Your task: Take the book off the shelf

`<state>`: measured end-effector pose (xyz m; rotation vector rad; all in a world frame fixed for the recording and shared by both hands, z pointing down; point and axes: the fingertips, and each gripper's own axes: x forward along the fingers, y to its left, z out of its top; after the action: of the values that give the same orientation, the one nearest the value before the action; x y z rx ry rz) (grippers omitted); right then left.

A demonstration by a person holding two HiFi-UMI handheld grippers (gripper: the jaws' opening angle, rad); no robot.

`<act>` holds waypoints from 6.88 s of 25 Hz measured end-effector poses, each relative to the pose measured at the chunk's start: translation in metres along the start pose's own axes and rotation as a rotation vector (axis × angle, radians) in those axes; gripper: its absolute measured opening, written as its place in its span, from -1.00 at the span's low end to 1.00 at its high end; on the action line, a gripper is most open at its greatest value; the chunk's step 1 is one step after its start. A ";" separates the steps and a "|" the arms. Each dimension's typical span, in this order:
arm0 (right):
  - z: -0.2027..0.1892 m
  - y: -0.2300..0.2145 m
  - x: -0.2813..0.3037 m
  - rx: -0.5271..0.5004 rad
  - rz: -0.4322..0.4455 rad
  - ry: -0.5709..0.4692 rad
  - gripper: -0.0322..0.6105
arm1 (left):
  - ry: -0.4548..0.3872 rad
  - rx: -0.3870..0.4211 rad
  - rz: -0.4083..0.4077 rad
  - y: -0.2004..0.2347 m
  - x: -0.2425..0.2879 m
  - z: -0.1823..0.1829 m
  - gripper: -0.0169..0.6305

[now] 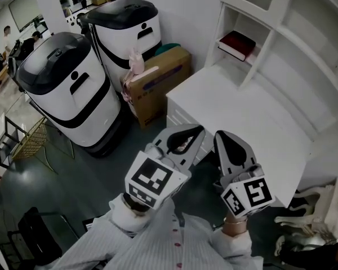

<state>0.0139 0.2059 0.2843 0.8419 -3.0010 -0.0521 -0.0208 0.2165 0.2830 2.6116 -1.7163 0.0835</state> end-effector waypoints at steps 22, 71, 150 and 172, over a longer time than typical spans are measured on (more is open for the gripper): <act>-0.031 -0.055 0.068 0.051 -0.162 0.063 -0.86 | 0.028 -0.021 -0.088 0.089 0.041 -0.023 -0.91; -0.040 -0.365 0.210 0.028 -0.207 0.135 -0.86 | 0.100 -0.039 -0.156 0.188 0.393 -0.011 -0.91; -0.086 -0.433 0.248 0.116 -0.278 0.222 -0.86 | 0.155 -0.893 -0.322 0.262 0.496 -0.089 0.21; -0.103 -0.458 0.252 0.151 -0.282 0.249 -0.86 | 0.145 -1.071 -0.319 0.278 0.538 -0.087 0.23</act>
<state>0.0401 -0.3190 0.3736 1.1831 -2.6623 0.2572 -0.0662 -0.3838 0.3937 1.9181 -0.8587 -0.4889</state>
